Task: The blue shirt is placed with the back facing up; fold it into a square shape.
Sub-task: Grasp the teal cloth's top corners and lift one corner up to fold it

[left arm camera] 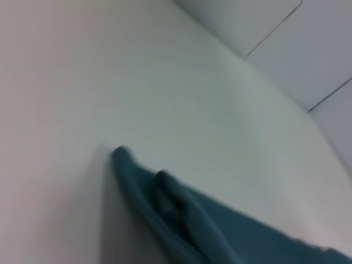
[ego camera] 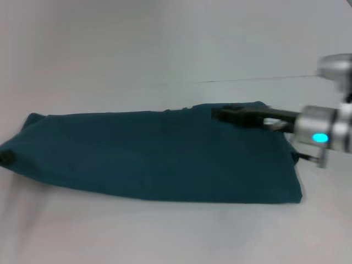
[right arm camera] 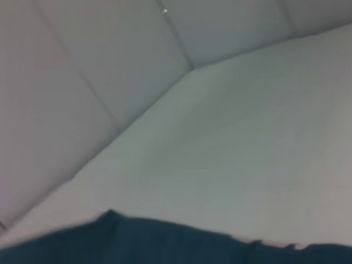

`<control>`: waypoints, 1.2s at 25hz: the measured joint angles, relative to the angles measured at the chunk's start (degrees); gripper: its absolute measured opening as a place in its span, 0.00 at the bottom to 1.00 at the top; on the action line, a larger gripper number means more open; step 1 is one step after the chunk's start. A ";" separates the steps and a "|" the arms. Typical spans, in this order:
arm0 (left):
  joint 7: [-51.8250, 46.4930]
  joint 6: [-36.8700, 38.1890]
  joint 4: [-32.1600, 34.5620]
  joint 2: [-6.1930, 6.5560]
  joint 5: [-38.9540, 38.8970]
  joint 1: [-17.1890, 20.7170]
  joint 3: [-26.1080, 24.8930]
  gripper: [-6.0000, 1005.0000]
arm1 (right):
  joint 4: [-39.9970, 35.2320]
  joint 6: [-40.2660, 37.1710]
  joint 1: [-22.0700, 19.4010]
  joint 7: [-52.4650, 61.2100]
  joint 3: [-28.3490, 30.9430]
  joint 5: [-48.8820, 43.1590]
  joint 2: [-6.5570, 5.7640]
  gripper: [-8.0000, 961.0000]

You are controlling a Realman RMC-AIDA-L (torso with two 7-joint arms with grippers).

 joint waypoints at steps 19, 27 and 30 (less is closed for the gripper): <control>1.65 9.07 1.51 1.48 -10.48 -2.27 -1.41 0.03 | 19.32 19.84 16.00 -14.88 -10.70 2.88 1.27 0.01; 1.66 11.99 1.50 2.11 -13.09 -3.91 -1.27 0.03 | 21.74 20.12 18.55 -14.93 -15.11 2.64 1.70 0.01; 1.66 13.33 1.50 2.37 -13.52 -4.75 -1.18 0.03 | 22.89 19.98 19.53 -14.94 -16.23 2.60 1.83 0.01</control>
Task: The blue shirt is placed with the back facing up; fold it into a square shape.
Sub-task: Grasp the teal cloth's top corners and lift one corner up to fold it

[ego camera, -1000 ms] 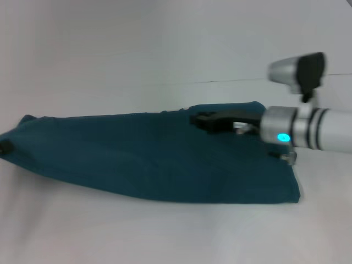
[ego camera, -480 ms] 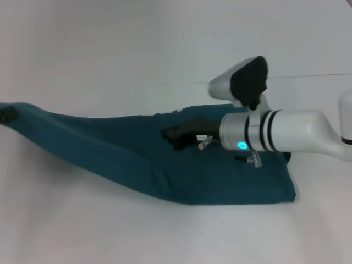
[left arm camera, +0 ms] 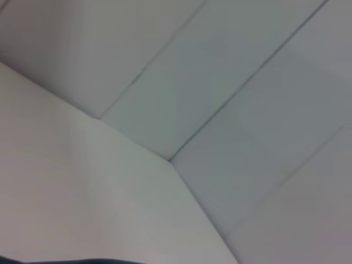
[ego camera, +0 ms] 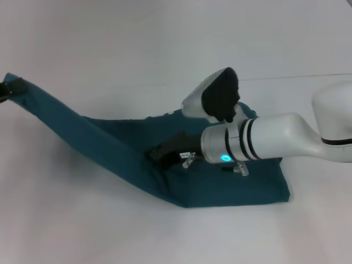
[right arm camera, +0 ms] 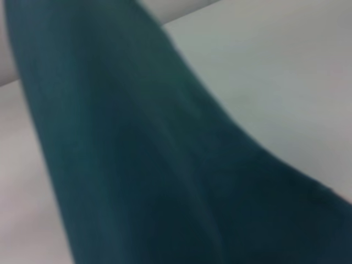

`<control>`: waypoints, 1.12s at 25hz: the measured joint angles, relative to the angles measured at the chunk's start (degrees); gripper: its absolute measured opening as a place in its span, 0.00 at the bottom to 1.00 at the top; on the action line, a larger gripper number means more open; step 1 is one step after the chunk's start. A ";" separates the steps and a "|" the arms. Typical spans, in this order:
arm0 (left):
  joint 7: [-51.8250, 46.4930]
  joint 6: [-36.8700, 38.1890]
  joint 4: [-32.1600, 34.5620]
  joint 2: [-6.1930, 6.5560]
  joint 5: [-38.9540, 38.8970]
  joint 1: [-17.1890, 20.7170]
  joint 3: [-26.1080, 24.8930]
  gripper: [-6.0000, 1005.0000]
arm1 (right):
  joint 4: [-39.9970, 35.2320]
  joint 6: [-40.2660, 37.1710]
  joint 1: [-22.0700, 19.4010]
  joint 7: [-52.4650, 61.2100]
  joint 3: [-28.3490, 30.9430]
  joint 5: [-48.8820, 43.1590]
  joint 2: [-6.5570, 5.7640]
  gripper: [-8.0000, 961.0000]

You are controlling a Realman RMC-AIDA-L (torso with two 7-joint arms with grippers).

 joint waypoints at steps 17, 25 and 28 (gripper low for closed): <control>-0.39 2.35 -0.02 1.54 -0.24 -5.17 2.23 0.04 | 4.89 -3.36 5.35 0.56 -0.64 -0.16 0.05 0.01; -0.27 2.22 -0.77 1.10 -2.84 -6.43 6.91 0.05 | 5.47 -4.92 5.61 0.54 0.26 0.14 0.05 0.01; -0.18 2.10 -1.71 0.65 -4.58 -6.70 9.09 0.05 | 5.64 -5.64 4.36 -0.04 1.53 0.16 0.05 0.01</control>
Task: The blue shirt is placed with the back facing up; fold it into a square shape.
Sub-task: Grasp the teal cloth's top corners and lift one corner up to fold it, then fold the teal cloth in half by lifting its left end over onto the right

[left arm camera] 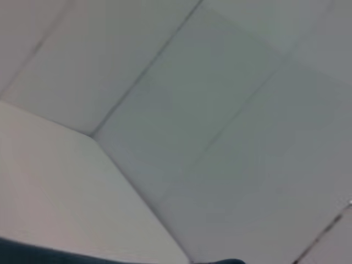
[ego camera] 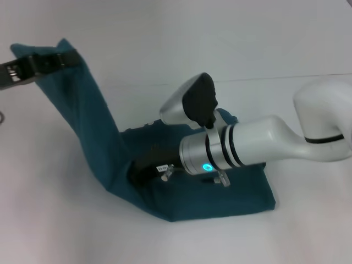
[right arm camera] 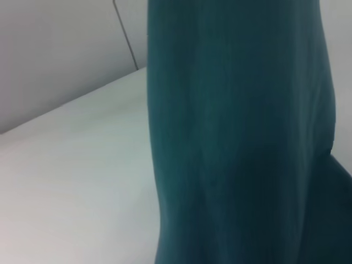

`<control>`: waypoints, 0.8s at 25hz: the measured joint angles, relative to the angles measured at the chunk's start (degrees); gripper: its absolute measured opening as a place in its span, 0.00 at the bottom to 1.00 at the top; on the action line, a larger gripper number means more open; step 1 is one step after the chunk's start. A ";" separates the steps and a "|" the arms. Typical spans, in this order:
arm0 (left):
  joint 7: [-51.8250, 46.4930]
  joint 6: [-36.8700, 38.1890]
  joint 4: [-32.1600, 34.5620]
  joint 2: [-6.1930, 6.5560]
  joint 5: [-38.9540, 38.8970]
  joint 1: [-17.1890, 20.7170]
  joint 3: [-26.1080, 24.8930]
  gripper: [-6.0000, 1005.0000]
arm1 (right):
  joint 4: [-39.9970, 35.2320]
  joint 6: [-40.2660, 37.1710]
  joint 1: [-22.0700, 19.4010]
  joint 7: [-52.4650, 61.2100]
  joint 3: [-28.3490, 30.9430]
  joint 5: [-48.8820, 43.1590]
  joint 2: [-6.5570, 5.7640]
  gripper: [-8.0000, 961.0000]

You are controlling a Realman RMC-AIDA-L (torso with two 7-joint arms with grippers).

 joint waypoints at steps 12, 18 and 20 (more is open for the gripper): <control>2.46 -0.80 -2.01 -6.51 -5.69 -0.91 6.73 0.07 | -10.34 -3.65 -16.84 -0.36 10.24 0.11 -1.35 0.01; 5.54 -3.66 -8.77 -8.07 -10.58 -2.59 13.39 0.08 | -21.15 -9.11 -25.23 4.79 10.57 0.17 -1.88 0.01; 7.74 -6.02 -12.65 -8.11 -13.27 -3.45 15.81 0.08 | -24.32 -10.80 -27.69 6.36 10.72 0.17 -2.08 0.01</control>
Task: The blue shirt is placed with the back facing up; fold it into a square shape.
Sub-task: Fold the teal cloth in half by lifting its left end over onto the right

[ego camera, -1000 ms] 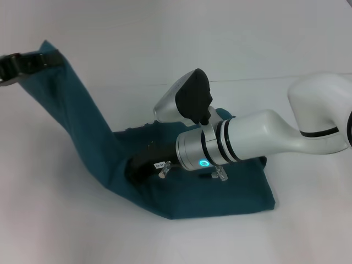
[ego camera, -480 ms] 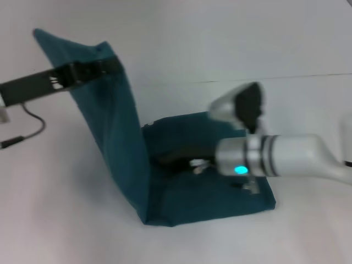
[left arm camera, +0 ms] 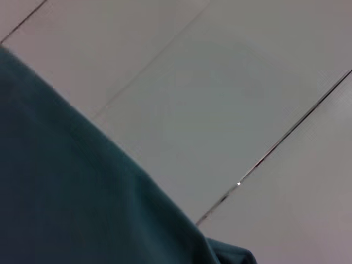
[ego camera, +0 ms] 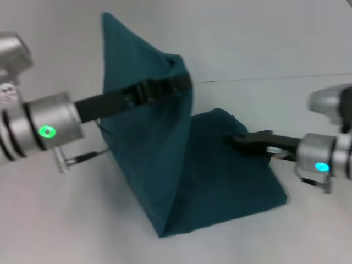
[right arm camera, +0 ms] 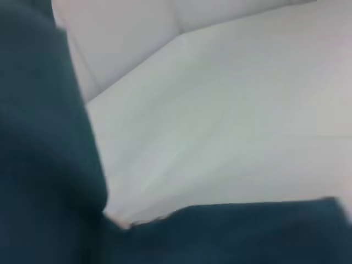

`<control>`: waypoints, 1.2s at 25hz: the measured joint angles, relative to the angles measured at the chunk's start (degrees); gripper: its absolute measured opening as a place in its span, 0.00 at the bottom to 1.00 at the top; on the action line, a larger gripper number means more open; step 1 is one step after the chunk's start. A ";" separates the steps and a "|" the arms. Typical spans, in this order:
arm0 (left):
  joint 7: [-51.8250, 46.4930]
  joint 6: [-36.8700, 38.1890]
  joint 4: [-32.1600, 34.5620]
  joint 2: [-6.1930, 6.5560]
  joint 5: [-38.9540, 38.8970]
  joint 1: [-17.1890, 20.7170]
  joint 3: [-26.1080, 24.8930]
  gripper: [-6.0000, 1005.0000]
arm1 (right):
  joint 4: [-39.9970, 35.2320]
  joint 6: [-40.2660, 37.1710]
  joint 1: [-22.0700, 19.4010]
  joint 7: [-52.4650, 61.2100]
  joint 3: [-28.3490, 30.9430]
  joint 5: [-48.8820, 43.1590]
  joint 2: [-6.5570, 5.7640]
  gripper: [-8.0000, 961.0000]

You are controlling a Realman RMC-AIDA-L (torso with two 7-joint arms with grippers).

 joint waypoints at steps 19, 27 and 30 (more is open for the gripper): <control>41.95 -20.75 -48.86 -0.52 -13.41 -13.17 -9.24 0.11 | -13.26 -7.48 -8.83 6.48 -0.68 -1.95 -2.76 0.01; 49.42 -26.23 -55.30 -0.52 1.40 -12.49 -22.92 0.17 | -13.21 -7.11 -7.65 8.92 -1.40 -5.31 -3.25 0.01; 48.82 -25.67 -55.44 -0.52 5.72 -11.49 -26.70 0.33 | -13.06 -6.94 -7.33 10.00 -1.44 -5.77 -3.50 0.01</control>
